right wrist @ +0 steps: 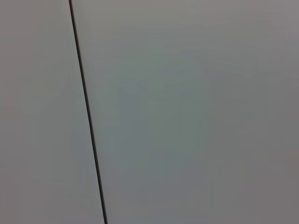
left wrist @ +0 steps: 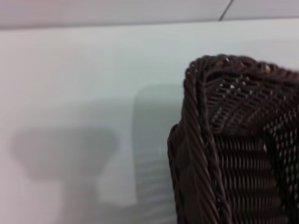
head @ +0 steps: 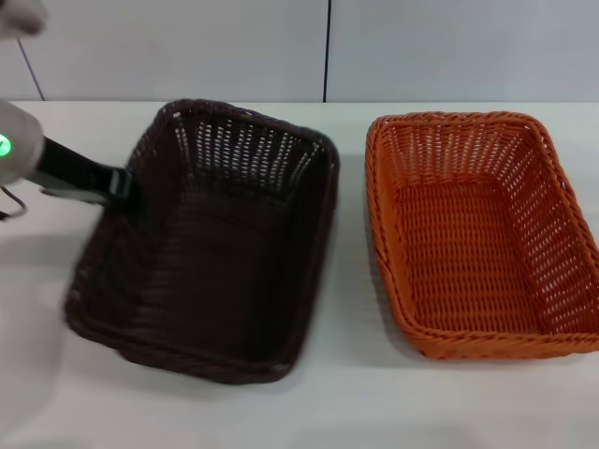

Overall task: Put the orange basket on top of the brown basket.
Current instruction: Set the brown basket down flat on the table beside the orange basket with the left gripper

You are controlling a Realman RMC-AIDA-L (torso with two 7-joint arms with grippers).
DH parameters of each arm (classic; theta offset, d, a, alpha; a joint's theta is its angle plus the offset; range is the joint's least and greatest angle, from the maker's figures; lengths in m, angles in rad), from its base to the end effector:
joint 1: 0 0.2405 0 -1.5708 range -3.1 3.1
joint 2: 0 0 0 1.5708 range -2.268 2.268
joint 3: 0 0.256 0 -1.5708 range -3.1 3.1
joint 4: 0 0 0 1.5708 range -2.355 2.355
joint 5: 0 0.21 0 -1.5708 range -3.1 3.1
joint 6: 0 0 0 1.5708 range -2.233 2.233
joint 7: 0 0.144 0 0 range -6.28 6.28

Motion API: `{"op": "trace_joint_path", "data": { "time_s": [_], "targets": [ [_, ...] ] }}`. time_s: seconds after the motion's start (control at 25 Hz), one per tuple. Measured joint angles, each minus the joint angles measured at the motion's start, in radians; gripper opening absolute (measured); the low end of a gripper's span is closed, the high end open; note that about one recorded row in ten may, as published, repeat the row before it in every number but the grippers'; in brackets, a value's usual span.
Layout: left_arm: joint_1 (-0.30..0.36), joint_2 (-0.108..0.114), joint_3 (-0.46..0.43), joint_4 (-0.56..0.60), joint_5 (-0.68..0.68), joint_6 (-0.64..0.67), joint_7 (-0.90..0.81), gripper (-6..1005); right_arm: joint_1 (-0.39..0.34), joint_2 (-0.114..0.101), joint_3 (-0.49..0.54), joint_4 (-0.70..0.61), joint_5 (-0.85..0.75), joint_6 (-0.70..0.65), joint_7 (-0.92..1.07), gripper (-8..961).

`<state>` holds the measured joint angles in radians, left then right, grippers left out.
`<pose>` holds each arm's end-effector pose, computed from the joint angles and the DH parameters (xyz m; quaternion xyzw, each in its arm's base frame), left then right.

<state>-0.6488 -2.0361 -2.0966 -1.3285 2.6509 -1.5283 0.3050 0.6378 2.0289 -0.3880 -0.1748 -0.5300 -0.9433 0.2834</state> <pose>-0.2039 0.3920 0.0751 -0.7989 -0.5254 0.0525 0.2879 0.3560 0.4025 0.1115 -0.5006 0.3033 0.3209 0.7446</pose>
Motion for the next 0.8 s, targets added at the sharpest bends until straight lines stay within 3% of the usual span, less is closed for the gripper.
{"op": "trace_joint_path", "data": {
  "time_s": [0.28,0.4,0.6,0.8],
  "targets": [
    [-0.054,0.045,-0.153,-0.055,-0.029,-0.137,0.132,204,-0.003,0.0,0.0,-0.002,0.001,-0.001,0.007,589],
    [-0.088,0.085,-0.205,-0.051,-0.052,-0.189,0.198,202,-0.003,-0.003,0.0,-0.005,0.001,-0.003,0.008,588],
    [-0.119,0.172,-0.216,0.002,-0.136,-0.237,0.3,202,-0.002,-0.004,-0.001,-0.005,0.001,-0.004,0.016,588],
    [-0.173,0.257,-0.217,0.193,-0.228,-0.293,0.43,208,-0.004,-0.004,-0.006,-0.005,0.001,-0.005,0.037,587]
  ]
}}
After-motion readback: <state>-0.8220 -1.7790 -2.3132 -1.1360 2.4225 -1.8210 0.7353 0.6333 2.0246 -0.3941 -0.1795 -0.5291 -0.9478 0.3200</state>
